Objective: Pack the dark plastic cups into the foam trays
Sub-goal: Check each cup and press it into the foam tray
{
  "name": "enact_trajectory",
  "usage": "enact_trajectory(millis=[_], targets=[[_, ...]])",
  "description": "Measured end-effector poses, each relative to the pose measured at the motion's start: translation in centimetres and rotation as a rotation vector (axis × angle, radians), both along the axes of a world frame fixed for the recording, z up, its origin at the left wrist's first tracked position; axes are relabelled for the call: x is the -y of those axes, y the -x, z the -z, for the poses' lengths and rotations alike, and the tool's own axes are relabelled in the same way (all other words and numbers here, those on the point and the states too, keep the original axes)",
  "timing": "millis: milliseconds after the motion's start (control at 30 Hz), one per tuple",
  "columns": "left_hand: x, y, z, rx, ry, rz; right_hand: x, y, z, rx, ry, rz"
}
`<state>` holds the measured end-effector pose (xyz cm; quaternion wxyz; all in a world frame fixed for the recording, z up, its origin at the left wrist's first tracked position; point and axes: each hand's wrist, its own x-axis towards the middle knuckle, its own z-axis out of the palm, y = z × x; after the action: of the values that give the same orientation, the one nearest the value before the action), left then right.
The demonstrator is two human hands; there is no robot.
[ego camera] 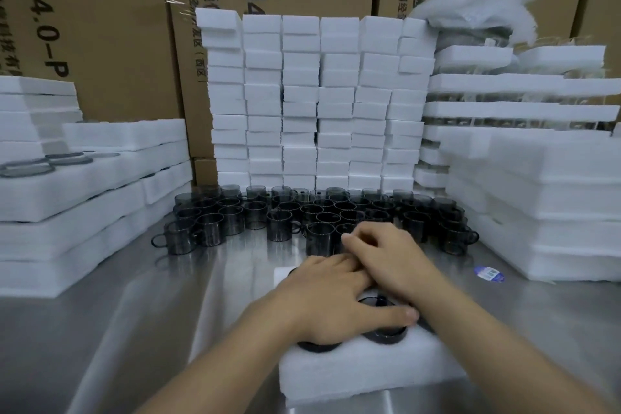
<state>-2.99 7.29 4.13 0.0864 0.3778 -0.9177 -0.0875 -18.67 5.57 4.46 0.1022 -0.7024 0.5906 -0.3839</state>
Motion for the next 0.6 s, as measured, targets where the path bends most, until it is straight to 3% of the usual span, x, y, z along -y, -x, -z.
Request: enact_trajectory(millis=[233,600], targets=[[-0.23,-0.06,-0.33,-0.03,-0.021,-0.022,0.19,-0.62,-0.15,-0.199,-0.073,0.015],[-0.72,-0.55,-0.18,-0.351,-0.05,-0.128,0.18,-0.67,-0.15,-0.074,-0.126,0.077]])
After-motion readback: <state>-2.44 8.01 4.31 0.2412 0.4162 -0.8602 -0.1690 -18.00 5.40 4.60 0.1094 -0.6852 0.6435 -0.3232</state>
